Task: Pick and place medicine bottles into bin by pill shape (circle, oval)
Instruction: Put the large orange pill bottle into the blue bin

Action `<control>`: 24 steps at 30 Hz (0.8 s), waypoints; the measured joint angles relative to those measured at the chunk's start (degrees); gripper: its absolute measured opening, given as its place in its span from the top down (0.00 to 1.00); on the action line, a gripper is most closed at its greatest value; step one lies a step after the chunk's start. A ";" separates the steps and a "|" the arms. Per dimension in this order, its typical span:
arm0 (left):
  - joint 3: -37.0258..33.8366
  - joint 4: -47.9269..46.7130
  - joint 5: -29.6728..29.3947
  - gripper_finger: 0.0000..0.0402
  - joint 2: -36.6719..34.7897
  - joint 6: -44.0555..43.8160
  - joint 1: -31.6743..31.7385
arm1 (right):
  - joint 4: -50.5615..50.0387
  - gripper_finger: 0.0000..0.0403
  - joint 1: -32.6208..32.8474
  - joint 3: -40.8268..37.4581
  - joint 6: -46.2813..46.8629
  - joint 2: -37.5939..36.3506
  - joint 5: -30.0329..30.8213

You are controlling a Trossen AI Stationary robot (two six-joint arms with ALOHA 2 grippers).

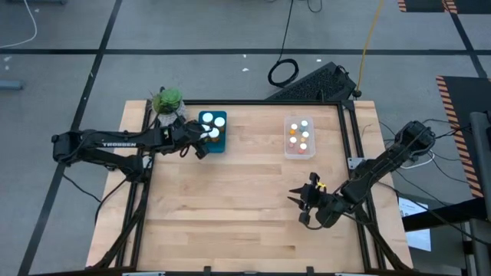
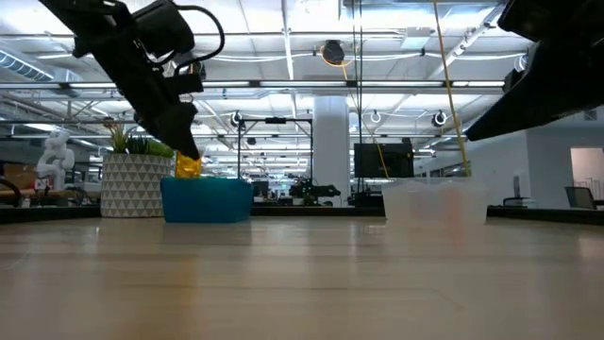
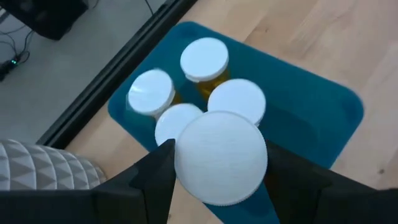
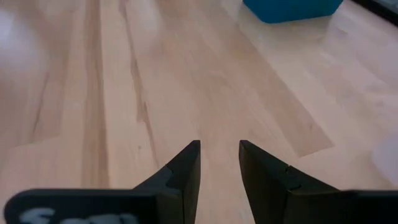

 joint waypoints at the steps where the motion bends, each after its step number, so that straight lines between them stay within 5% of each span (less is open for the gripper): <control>1: -0.35 0.15 -0.10 0.46 0.00 -0.13 0.07 | 0.38 0.75 -0.41 0.00 -0.94 0.00 -0.04; 13: -6.99 11.89 0.38 0.46 0.44 -0.84 0.22 | 5.82 0.75 -2.75 -0.02 -12.65 0.00 -0.15; 24: -7.51 11.56 0.52 0.46 2.96 -0.61 0.24 | 5.67 0.75 -2.75 -0.02 -13.90 0.00 -0.37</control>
